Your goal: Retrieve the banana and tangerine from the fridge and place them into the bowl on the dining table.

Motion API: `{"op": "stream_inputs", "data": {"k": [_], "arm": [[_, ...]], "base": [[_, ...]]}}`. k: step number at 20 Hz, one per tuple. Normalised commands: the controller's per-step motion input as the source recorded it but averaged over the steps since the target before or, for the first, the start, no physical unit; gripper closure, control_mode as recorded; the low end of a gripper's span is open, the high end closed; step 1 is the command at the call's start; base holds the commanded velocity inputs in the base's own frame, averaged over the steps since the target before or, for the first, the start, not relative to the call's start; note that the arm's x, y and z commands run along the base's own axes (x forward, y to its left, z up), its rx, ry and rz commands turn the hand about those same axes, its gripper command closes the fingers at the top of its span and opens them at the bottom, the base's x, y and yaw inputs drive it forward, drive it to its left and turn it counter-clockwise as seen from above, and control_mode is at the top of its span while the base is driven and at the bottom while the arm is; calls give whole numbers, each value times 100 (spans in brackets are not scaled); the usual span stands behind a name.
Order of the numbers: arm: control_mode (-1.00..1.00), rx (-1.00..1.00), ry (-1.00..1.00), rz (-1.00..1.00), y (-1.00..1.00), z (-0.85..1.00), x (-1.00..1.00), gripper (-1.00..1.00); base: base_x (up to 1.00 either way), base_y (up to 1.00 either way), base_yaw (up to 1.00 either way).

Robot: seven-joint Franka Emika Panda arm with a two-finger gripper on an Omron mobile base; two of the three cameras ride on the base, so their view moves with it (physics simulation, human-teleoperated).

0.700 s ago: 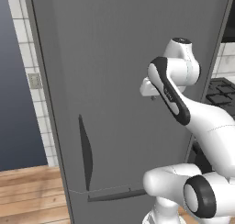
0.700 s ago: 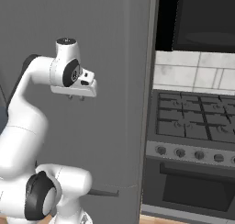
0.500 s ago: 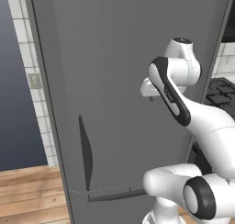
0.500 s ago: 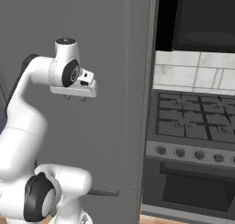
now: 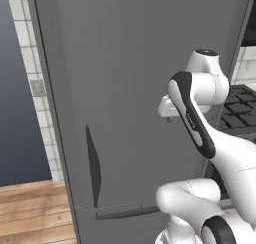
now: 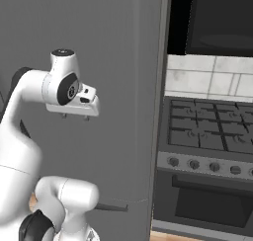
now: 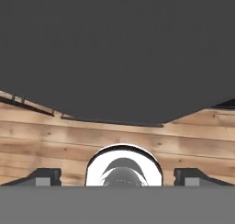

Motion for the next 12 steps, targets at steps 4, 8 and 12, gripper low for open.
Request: {"op": "stream_inputs", "data": {"k": [4, 8, 12], "arm": [[-100, -6, 1, 0, 0, -40, -41, -100], [-100, -4, 0, 0, 0, -39, -25, -100], [-100, -3, 0, 0, 0, -37, -15, -100]], "base": [[0, 0, 0], [0, 0, 0], [0, 0, 0]]}}
